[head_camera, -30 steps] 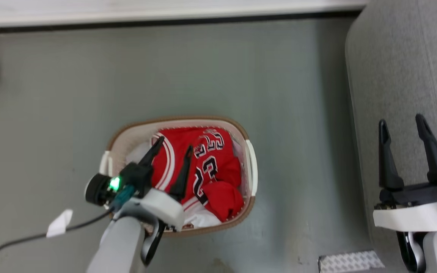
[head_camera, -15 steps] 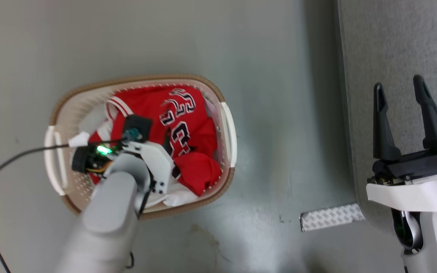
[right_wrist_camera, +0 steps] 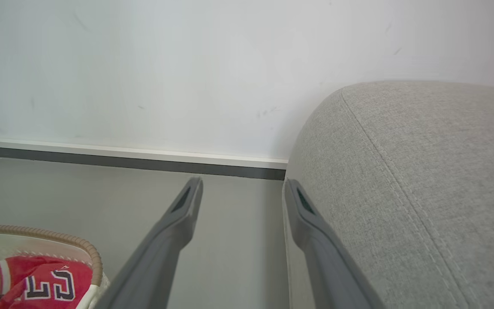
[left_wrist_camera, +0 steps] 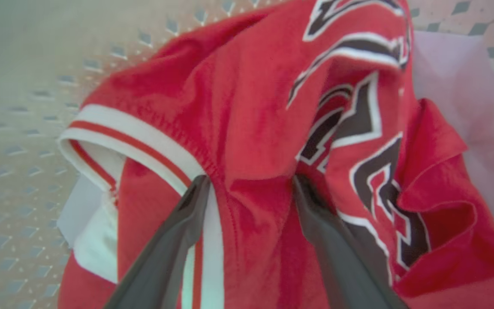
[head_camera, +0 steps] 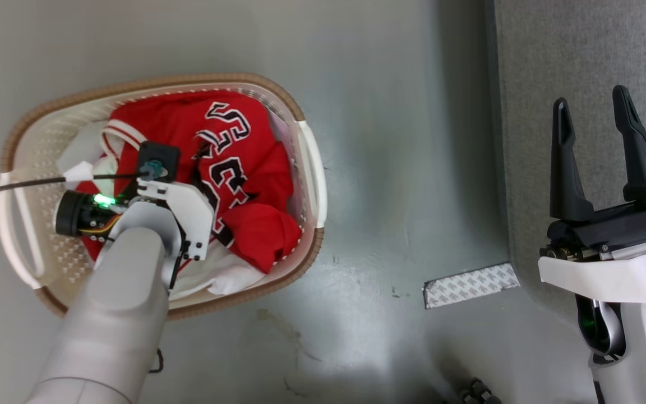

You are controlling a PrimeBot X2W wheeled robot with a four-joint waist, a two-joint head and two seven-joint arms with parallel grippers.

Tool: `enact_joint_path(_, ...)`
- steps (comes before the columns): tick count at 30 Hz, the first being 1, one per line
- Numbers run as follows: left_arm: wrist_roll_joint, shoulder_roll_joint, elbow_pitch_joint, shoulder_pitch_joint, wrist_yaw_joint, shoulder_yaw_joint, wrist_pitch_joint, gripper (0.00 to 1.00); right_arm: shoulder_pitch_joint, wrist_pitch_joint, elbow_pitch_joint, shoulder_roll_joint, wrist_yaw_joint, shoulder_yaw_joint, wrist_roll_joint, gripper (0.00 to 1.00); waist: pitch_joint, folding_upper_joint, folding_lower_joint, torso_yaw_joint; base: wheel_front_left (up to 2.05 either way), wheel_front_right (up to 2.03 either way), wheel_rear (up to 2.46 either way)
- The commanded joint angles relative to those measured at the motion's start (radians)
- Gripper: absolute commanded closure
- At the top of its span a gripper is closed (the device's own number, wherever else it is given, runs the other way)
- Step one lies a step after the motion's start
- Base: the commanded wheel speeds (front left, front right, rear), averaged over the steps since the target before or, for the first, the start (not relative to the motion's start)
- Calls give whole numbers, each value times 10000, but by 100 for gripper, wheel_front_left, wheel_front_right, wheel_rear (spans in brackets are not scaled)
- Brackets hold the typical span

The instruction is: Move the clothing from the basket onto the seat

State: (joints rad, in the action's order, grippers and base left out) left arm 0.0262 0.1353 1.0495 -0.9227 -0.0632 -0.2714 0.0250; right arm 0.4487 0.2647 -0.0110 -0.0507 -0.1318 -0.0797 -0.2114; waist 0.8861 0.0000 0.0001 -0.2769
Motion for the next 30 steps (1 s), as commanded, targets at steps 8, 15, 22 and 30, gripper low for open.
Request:
enact_joint_path(8, -396, -216, 542, -142, 443, -103, 859, 100, -149, -2, 172, 2, 21, 178, 8, 0, -300, 0, -1, 62, 0, 0, 0)
enact_joint_path(15, -1174, -678, 186, 842, 1092, -22, 2200, 100, -784, -4, 517, -1, 21, 584, 269, 0, -1929, 0, -1, 722, 0, 0, 0)
enact_joint_path(22, -1904, -836, -1180, 2439, 1466, -400, 2397, 100, -1804, -4, 790, -10, 21, 1084, 694, 0, -3926, 0, -1, 1485, 0, 0, 0)
enact_joint_path(30, -2969, -836, -3745, 4350, 1224, -1164, 2395, 100, -2966, -4, 1028, -7, 22, 1401, 945, 0, -5779, 0, -1, 2118, 0, 0, 0)
